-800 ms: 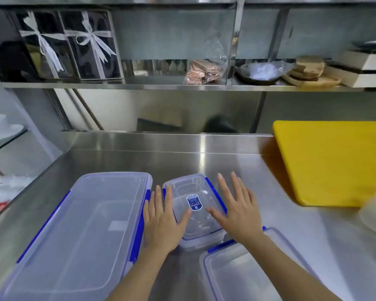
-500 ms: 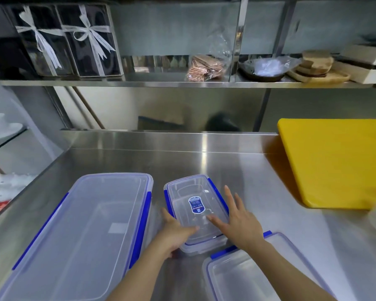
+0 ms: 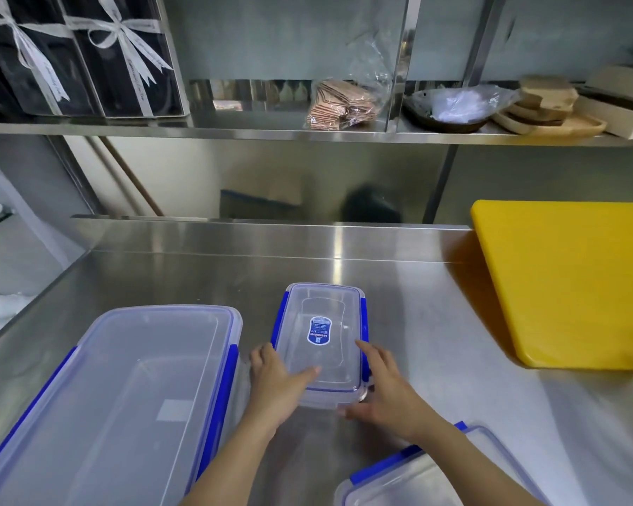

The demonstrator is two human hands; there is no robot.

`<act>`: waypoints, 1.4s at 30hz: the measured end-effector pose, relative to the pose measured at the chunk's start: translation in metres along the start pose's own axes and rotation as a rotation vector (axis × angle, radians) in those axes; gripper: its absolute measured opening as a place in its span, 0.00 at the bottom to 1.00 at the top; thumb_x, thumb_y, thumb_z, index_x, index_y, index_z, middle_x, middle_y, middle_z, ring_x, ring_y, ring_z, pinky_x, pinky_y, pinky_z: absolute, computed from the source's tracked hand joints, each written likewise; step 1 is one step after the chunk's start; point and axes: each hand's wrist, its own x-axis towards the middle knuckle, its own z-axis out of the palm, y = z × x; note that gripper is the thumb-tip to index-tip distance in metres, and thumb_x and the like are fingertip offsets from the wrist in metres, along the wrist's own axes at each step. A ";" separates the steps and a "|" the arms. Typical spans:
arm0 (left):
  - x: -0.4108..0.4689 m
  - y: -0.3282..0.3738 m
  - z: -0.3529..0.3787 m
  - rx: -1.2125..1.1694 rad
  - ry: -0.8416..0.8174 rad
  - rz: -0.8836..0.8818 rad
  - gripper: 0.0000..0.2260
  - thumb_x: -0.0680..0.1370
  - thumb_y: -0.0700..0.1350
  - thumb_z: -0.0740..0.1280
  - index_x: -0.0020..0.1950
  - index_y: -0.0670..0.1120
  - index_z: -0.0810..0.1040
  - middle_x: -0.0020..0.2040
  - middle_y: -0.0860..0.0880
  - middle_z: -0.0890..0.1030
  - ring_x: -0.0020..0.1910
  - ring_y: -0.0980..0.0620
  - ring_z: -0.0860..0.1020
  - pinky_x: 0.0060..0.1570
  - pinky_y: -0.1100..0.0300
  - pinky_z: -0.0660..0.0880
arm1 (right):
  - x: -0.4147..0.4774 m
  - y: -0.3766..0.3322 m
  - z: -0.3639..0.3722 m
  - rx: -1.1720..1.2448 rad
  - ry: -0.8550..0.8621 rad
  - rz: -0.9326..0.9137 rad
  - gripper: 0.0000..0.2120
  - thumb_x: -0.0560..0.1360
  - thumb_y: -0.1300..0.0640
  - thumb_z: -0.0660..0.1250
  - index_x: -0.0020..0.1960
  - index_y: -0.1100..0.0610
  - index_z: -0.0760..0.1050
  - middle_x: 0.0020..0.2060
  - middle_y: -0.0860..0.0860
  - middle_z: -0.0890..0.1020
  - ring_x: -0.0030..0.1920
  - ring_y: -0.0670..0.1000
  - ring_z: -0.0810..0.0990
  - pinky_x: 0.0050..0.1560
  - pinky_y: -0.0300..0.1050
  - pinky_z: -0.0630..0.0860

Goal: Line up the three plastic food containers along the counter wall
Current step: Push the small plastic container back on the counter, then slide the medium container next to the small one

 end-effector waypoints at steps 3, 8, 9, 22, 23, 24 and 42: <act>0.003 -0.003 0.003 0.203 -0.186 0.070 0.53 0.67 0.58 0.73 0.76 0.46 0.39 0.78 0.48 0.40 0.77 0.47 0.47 0.74 0.49 0.56 | 0.008 0.004 -0.003 0.017 0.042 0.010 0.44 0.66 0.52 0.75 0.73 0.47 0.52 0.70 0.47 0.58 0.60 0.43 0.68 0.64 0.41 0.71; 0.030 0.013 0.007 0.566 -0.054 0.256 0.39 0.73 0.61 0.64 0.76 0.51 0.47 0.77 0.45 0.46 0.75 0.45 0.50 0.72 0.52 0.55 | 0.039 0.007 -0.017 -0.057 0.097 0.042 0.39 0.69 0.52 0.72 0.73 0.49 0.55 0.70 0.49 0.62 0.63 0.49 0.71 0.63 0.46 0.73; 0.038 0.018 0.009 0.643 0.042 0.322 0.34 0.73 0.61 0.63 0.74 0.51 0.54 0.74 0.46 0.55 0.71 0.45 0.57 0.69 0.54 0.59 | 0.047 0.006 -0.021 -0.091 0.111 0.053 0.36 0.70 0.52 0.71 0.72 0.50 0.56 0.69 0.50 0.64 0.62 0.50 0.72 0.62 0.46 0.73; 0.103 0.026 0.030 0.835 -0.108 0.501 0.38 0.76 0.61 0.56 0.75 0.47 0.36 0.77 0.50 0.37 0.76 0.51 0.36 0.73 0.55 0.37 | 0.120 0.003 -0.046 -0.383 0.209 0.136 0.26 0.75 0.51 0.63 0.71 0.52 0.61 0.65 0.53 0.70 0.60 0.56 0.74 0.57 0.54 0.75; 0.103 0.026 0.030 0.848 -0.119 0.501 0.40 0.76 0.62 0.56 0.75 0.46 0.35 0.77 0.49 0.36 0.76 0.51 0.35 0.73 0.54 0.36 | 0.118 0.004 -0.046 -0.390 0.205 0.130 0.27 0.75 0.50 0.63 0.71 0.52 0.59 0.66 0.53 0.70 0.60 0.56 0.74 0.57 0.54 0.75; 0.102 0.026 0.029 0.858 -0.122 0.502 0.40 0.76 0.62 0.56 0.75 0.46 0.35 0.77 0.49 0.36 0.75 0.50 0.35 0.73 0.53 0.36 | 0.116 0.004 -0.046 -0.390 0.203 0.126 0.28 0.75 0.49 0.63 0.72 0.51 0.58 0.67 0.53 0.69 0.61 0.56 0.73 0.58 0.54 0.75; -0.058 0.024 0.036 0.359 -0.507 0.447 0.34 0.71 0.64 0.64 0.73 0.61 0.54 0.74 0.52 0.65 0.70 0.53 0.67 0.69 0.52 0.65 | -0.073 0.003 -0.067 -0.313 0.311 0.232 0.39 0.68 0.33 0.62 0.73 0.44 0.51 0.73 0.50 0.62 0.68 0.55 0.68 0.65 0.53 0.68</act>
